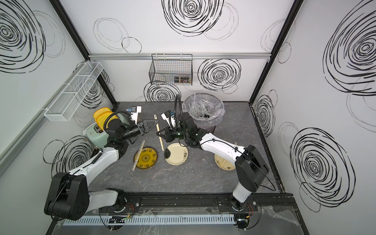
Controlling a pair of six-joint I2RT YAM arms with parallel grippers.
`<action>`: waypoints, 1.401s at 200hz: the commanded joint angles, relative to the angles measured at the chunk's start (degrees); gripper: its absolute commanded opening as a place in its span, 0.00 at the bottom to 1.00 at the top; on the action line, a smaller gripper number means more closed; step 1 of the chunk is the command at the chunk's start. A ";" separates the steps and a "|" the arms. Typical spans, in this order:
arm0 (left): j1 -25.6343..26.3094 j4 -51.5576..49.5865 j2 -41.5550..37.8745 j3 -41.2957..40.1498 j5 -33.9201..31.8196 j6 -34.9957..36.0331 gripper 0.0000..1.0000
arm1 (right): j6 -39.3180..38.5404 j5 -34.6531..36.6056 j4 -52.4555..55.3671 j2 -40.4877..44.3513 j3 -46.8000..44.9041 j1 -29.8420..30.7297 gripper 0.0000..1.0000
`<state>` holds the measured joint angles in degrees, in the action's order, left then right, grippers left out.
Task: Remove the packaging of disposable chopsticks
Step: Place the disposable chopsticks on the plate.
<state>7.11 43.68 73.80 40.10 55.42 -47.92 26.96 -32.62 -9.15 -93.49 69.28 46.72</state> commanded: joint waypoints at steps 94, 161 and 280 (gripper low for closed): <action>0.05 1.14 -1.53 1.89 -0.04 1.33 0.34 | -2.78 6.84 9.59 6.33 -3.45 -0.17 0.00; -0.62 -0.30 -2.33 2.17 -0.64 2.37 0.37 | -4.27 11.70 22.07 12.08 -9.91 -0.93 0.00; -1.47 -15.76 -4.20 5.43 -4.79 13.42 0.42 | -3.32 14.38 31.92 2.24 -4.16 1.42 0.00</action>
<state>6.48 29.02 70.72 43.72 51.31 -36.99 23.77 -19.84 18.94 -89.65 62.17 47.16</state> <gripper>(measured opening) 0.414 0.069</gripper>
